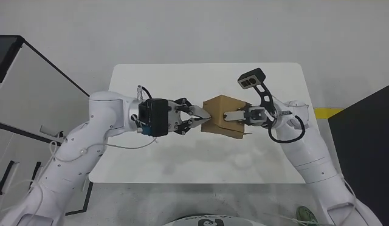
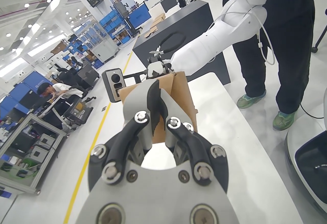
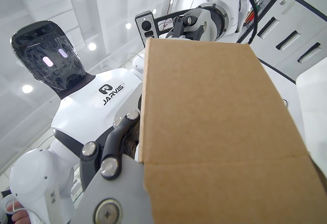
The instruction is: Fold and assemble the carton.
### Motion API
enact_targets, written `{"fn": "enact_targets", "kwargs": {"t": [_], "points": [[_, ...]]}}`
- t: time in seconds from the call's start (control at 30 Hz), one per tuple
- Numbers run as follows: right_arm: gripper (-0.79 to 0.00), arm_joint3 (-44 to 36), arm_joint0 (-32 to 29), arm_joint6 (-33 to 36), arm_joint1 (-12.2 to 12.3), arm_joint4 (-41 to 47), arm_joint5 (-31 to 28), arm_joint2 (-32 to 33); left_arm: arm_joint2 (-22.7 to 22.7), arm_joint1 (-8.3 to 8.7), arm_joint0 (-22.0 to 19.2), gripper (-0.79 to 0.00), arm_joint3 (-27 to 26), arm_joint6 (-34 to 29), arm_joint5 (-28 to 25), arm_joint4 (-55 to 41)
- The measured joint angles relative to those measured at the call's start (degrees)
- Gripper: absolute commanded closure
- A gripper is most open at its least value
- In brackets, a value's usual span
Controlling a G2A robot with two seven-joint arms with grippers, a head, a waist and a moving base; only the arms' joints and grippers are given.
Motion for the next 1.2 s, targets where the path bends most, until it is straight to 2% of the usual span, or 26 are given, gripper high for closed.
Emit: {"fn": "enact_targets", "kwargs": {"t": [0.87, 1.0, 1.2], "points": [[0.000, 0.2, 0.1, 0.8, 0.1, -0.7, 0.8, 0.5, -0.9, 0.25, 1.0, 0.000, 0.6, -0.2, -0.3, 0.5], [0.000, -0.7, -0.8, -0.9, 0.2, -2.1, 1.2, 0.6, -0.8, 0.16, 1.6, 0.000, 0.2, -0.5, 0.9, -0.4], [0.000, -0.9, -0.8, 1.0, 0.5, -3.2, 0.9, 1.4, -0.6, 0.03, 1.9, 0.000, -0.4, -0.9, 1.2, -2.2]]}}
